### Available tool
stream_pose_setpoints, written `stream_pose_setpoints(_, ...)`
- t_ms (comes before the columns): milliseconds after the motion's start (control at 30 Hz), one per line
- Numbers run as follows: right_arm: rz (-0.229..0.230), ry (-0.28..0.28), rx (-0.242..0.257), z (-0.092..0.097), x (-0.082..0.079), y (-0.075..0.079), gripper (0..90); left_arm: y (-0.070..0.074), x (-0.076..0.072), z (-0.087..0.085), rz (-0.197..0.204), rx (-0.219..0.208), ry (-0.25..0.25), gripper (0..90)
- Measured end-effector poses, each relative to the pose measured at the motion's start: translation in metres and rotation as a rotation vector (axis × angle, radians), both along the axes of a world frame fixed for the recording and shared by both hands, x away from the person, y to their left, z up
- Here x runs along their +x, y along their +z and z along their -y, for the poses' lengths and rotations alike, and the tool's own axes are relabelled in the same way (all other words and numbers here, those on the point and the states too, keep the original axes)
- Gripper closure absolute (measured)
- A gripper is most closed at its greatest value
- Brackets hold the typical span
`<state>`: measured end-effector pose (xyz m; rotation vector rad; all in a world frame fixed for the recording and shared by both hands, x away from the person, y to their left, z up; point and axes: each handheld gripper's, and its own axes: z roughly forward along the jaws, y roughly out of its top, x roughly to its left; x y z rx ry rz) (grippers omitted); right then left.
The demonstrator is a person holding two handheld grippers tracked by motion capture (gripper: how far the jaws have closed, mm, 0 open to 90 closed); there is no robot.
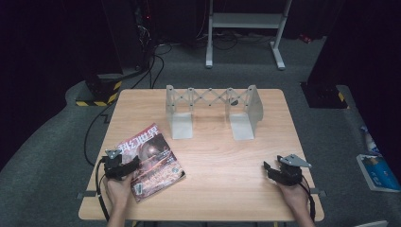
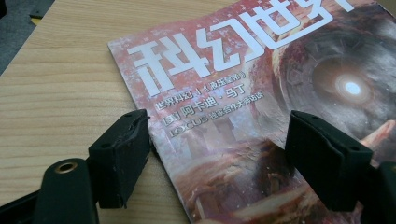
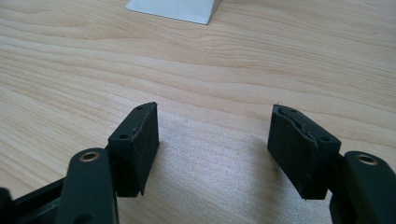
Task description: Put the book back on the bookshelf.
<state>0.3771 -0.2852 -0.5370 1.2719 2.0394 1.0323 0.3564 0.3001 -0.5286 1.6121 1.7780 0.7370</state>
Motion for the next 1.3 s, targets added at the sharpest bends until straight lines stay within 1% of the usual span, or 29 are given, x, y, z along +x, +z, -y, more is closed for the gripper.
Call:
stream_pose_setpoints(133, 0.001, 0.000, 0.000, 0.000, 0.000, 0.000, 33.8, -0.001, -0.003, 0.001, 0.014, -0.001, 0.001, 23.9)
stream_pose_setpoints(200, 0.001, 0.000, -0.001, 0.000, 0.000, 0.000, 33.7, -0.001, -0.004, 0.001, 0.014, -0.003, 0.001, 24.0)
stream_pose_setpoints(233, 0.001, 0.001, -0.001, 0.000, 0.000, 0.000, 33.7, 0.000, -0.005, 0.002, 0.005, -0.007, 0.004, 24.8)
stream_pose_setpoints(267, 0.001, 0.001, -0.001, 0.000, 0.000, 0.000, 33.7, 0.000, -0.005, 0.002, 0.005, -0.007, 0.004, 25.1)
stream_pose_setpoints(300, 0.001, 0.003, -0.002, 0.000, 0.000, 0.000, 33.7, 0.001, -0.004, 0.002, -0.009, -0.004, 0.005, 25.3)
stream_pose_setpoints(333, 0.001, 0.003, -0.002, 0.000, 0.000, 0.000, 33.7, 0.002, -0.004, 0.002, -0.015, -0.005, 0.004, 25.5)
stream_pose_setpoints(567, 0.001, 0.004, -0.002, 0.000, 0.000, 0.000, 33.8, 0.001, -0.007, 0.003, -0.006, -0.006, 0.002, 26.9)
stream_pose_setpoints(700, 0.003, 0.005, -0.003, 0.000, 0.000, 0.000, 33.8, 0.002, -0.009, 0.006, -0.013, -0.004, -0.022, 26.9)
stream_pose_setpoints(800, 0.001, 0.004, -0.002, 0.000, 0.000, 0.000, 33.8, 0.003, -0.010, 0.007, -0.019, -0.003, -0.031, 27.1)
stream_pose_setpoints(967, 0.001, 0.004, -0.002, 0.000, 0.000, 0.000, 33.8, 0.002, -0.012, 0.010, -0.012, -0.006, -0.031, 27.4)
stream_pose_setpoints(1300, 0.002, 0.005, -0.003, 0.000, 0.000, 0.000, 33.8, 0.001, -0.022, 0.016, -0.002, -0.005, -0.055, 28.1)
